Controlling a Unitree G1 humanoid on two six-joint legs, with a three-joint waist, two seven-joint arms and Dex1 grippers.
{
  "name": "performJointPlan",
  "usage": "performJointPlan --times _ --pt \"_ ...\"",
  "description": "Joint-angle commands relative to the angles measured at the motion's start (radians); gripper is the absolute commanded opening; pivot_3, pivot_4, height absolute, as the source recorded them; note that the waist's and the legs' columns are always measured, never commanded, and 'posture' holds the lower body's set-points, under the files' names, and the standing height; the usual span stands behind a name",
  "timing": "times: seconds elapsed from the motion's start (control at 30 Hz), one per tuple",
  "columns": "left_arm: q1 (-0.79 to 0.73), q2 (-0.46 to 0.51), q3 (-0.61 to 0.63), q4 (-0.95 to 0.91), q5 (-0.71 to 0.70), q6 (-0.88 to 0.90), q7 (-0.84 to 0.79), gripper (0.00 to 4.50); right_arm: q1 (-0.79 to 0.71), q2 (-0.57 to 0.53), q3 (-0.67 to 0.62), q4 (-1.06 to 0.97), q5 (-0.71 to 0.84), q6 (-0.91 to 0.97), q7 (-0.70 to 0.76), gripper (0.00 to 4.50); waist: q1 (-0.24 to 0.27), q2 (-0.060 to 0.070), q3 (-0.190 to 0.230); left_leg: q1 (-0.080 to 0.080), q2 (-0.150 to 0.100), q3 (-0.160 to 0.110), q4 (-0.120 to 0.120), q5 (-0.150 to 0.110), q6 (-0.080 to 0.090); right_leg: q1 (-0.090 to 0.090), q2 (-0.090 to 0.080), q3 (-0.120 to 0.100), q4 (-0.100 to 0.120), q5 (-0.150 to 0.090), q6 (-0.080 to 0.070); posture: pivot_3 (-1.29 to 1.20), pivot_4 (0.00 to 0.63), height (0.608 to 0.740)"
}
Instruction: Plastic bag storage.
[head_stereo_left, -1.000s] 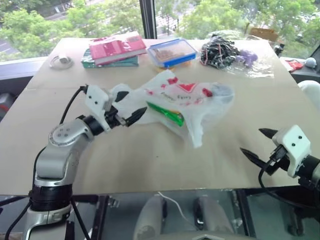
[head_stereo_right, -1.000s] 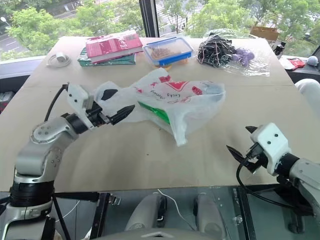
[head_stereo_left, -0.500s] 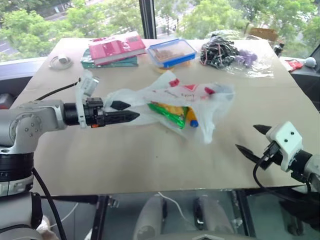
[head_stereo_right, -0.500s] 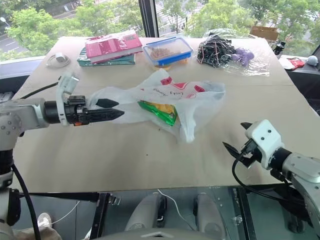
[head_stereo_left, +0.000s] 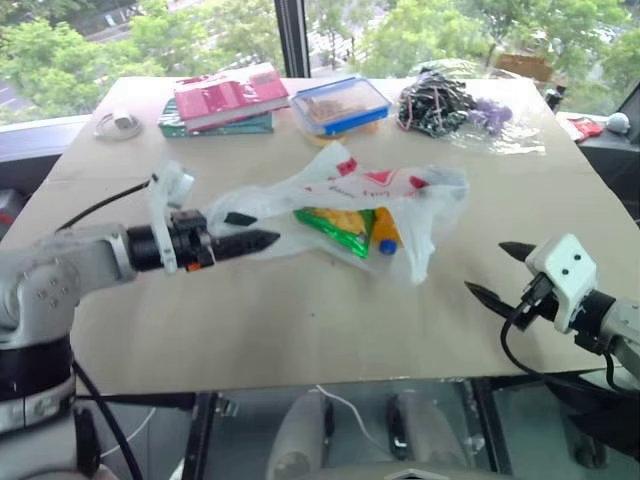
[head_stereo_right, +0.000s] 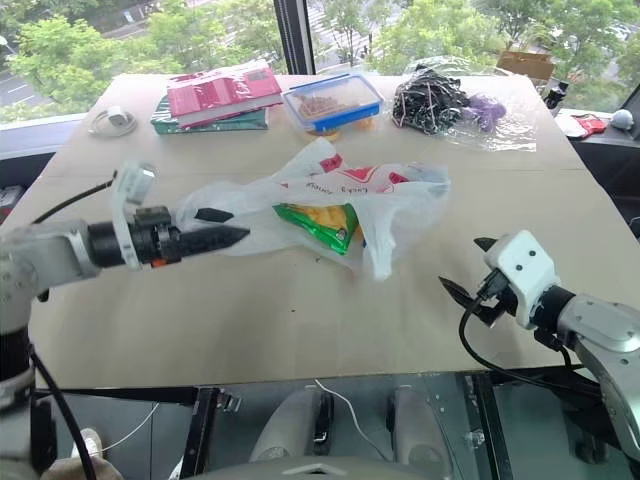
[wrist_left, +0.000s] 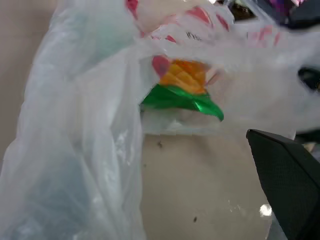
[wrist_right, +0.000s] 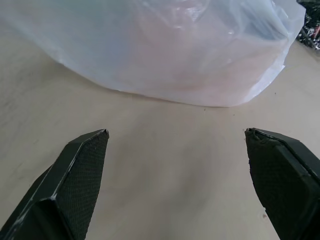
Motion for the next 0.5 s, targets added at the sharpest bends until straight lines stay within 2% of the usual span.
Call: performJointPlan --times 0.03,0.17,0.2,0.3,0.37,0.43,0.5 --pt "0.113 0.044 -0.078 -0.085 0.183 -0.281 -0.093 4.50 -0.017 -0.017 -0.016 -0.015 0.008 0.001 0.014 4.42 0.003 0.000 0.000 0.000 0.000 0.000 0.000 0.000 0.000 0.000 -0.002 0.000 0.000 0.000 0.000 0.00 0.150 0.740" --pt "0.180 0.076 -0.147 0.010 0.453 -0.605 -0.080 4.50 -0.005 -0.024 -0.026 -0.032 0.012 0.009 0.022 4.42 0.007 0.000 0.000 0.000 0.000 -0.001 -0.001 0.000 0.000 0.000 -0.002 -0.001 -0.001 0.000 -0.001 0.00 0.150 0.740" --pt "0.162 0.059 -0.136 0.020 0.438 -0.560 -0.046 4.50 -0.004 -0.025 -0.026 -0.034 0.012 0.010 0.022 4.42 0.008 0.000 0.000 0.000 0.000 0.000 -0.001 0.000 0.000 0.000 -0.002 0.000 -0.001 0.000 -0.001 0.00 0.150 0.740" --pt "0.058 -0.055 0.021 -0.005 0.019 -0.078 0.094 4.50 -0.012 -0.018 -0.028 -0.044 0.021 0.024 0.013 4.42 0.021 -0.001 0.000 -0.002 0.000 -0.001 0.000 0.000 0.000 0.000 -0.003 -0.002 -0.002 0.000 0.000 0.00 0.150 0.740" --pt "0.094 -0.117 0.069 -0.042 -0.060 0.085 0.212 4.50 -0.016 -0.017 -0.026 -0.050 0.025 0.031 0.009 4.42 0.021 -0.001 0.000 -0.003 0.000 -0.003 0.001 0.000 0.000 0.000 -0.002 -0.005 -0.002 -0.001 0.001 0.00 0.150 0.740" --pt "0.076 -0.166 0.122 -0.082 -0.088 0.101 0.313 4.50 -0.012 -0.023 -0.027 -0.056 0.028 0.036 0.014 4.42 0.021 -0.001 0.000 -0.002 -0.001 -0.002 0.001 -0.001 0.002 0.000 -0.001 -0.003 -0.001 0.000 0.007 0.00 0.150 0.740" --pt "0.078 -0.170 0.152 -0.112 -0.085 0.096 0.349 4.50 -0.011 -0.026 -0.031 -0.061 0.034 0.042 0.017 4.42 0.022 -0.003 0.000 -0.002 -0.001 -0.003 0.001 -0.001 0.002 0.000 0.000 -0.004 -0.001 0.000 0.008 0.00 0.150 0.740"
